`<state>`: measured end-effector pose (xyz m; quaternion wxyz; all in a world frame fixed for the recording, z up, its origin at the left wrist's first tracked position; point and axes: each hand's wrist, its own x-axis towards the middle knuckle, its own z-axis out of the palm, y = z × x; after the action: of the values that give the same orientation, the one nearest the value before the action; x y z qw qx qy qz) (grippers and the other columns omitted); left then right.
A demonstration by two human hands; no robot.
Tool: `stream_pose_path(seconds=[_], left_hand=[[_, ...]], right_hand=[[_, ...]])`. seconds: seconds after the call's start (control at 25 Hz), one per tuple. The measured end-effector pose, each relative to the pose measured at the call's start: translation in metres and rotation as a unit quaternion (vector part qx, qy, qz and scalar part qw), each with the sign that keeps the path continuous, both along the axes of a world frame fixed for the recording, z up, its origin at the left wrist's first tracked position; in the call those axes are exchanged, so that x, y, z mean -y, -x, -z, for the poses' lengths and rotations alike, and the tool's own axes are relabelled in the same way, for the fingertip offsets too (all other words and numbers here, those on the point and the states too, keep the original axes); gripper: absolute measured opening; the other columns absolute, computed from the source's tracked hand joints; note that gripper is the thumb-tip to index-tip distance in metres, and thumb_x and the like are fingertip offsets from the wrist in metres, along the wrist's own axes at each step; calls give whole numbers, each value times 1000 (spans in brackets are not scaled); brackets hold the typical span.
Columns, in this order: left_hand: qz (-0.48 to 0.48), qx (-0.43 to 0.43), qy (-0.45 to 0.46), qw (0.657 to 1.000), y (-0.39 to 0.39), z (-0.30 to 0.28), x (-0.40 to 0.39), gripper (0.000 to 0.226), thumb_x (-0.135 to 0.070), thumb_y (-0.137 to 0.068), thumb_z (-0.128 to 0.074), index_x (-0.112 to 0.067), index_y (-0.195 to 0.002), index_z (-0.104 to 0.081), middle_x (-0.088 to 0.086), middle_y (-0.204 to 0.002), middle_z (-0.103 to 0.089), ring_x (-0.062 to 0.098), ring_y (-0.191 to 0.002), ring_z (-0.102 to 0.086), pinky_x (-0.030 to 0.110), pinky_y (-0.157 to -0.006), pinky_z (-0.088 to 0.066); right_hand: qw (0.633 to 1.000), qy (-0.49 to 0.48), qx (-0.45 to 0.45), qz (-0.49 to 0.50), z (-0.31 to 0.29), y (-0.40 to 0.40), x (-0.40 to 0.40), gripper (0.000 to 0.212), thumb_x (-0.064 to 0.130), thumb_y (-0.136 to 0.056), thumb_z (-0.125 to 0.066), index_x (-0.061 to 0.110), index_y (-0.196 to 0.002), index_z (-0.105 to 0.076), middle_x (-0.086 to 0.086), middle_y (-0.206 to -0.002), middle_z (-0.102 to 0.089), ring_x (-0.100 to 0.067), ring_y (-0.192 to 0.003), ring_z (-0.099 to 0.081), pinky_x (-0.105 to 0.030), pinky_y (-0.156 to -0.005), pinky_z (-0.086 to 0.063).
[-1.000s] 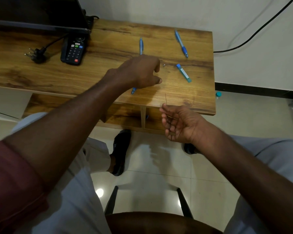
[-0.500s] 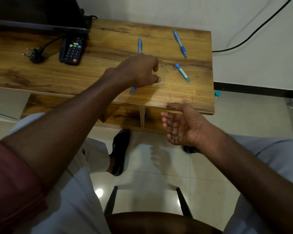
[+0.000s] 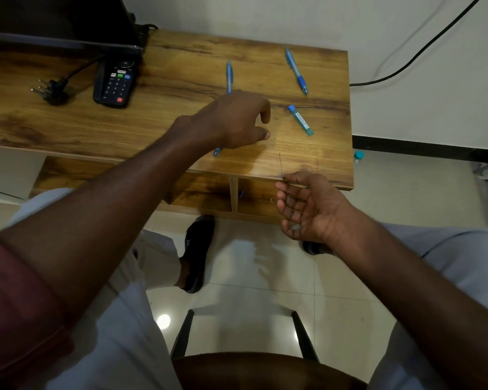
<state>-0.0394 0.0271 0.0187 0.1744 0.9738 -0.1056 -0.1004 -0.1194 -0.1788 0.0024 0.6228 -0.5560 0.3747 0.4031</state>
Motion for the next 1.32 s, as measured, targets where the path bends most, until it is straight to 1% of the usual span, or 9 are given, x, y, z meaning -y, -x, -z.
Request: stream_pose_path(seconds=[0.08,0.2,0.36,0.68,0.84,1.0,1.08,1.16,1.32], left_hand=[[10,-8,-1,1000,2,-1,2,43,-43,-96,-71,-19,-131,-64,-5,-106,-57,14,-99,-51,36,-82,-44],[4,-12,-7,1000,2,-2,2,44,-43,-97,-70,-19,-133,-62,-2,-112,-59,14,-103,-51,37,-86,-46],[-5,-16,-11,1000,2,-2,2,45,-43,-97,-69,-19,-134,-62,4,-125,-65,17,-108,-55,37,-86,-47],[-9,-25,2,1000,3,-6,1,44,-42,-98,-69,-19,-135,-62,3,-122,-64,13,-103,-53,34,-83,-44],[-21,-24,20,999,3,-15,-4,44,-40,-98,-70,-18,-136,-62,4,-124,-66,13,-104,-55,33,-83,-45],[-52,-40,86,994,0,-28,-8,35,-37,-100,-68,-18,-129,-67,-8,-112,-65,10,-100,-62,32,-81,-49],[-92,-80,198,973,-3,-34,-12,30,-41,-103,-62,-19,-120,-72,-7,-104,-74,11,-94,-71,31,-78,-56],[-132,-138,308,932,-5,-39,-14,36,-49,-104,-58,-19,-114,-76,0,-101,-80,13,-90,-76,29,-73,-57],[-203,-181,451,850,-8,-42,-15,43,-52,-103,-59,-14,-117,-75,8,-106,-81,18,-87,-75,32,-72,-54]], right_hand=[[1000,3,-1,2,-1,0,-2,18,36,-88,-77,19,-93,-82,5,-78,-73,-12,-78,-68,-37,-79,-46],[1000,5,-1,6,-2,-1,-5,15,35,-89,-77,20,-87,-81,6,-75,-72,-11,-75,-67,-38,-80,-46],[1000,10,-3,18,-4,-1,-7,14,32,-92,-75,20,-90,-81,6,-74,-70,-10,-73,-65,-37,-80,-46],[999,-5,6,35,-7,3,-7,11,30,-91,-76,20,-93,-80,7,-77,-70,-9,-76,-65,-38,-80,-47],[996,5,89,13,-16,4,-5,12,32,-90,-75,21,-92,-79,7,-77,-70,-8,-70,-65,-35,-76,-49],[974,42,221,-13,-30,-10,-6,19,30,-89,-75,15,-99,-80,4,-78,-71,-8,-65,-65,-30,-67,-48],[961,40,271,-46,-40,-26,-7,24,28,-89,-75,11,-105,-80,3,-81,-71,-10,-69,-66,-29,-66,-49],[946,33,311,-79,-50,-44,-9,22,27,-90,-74,12,-103,-80,2,-83,-71,-13,-74,-66,-31,-68,-50],[927,8,356,-115,-63,-83,-19,14,29,-90,-73,16,-92,-76,1,-82,-70,-14,-72,-65,-35,-69,-49]])
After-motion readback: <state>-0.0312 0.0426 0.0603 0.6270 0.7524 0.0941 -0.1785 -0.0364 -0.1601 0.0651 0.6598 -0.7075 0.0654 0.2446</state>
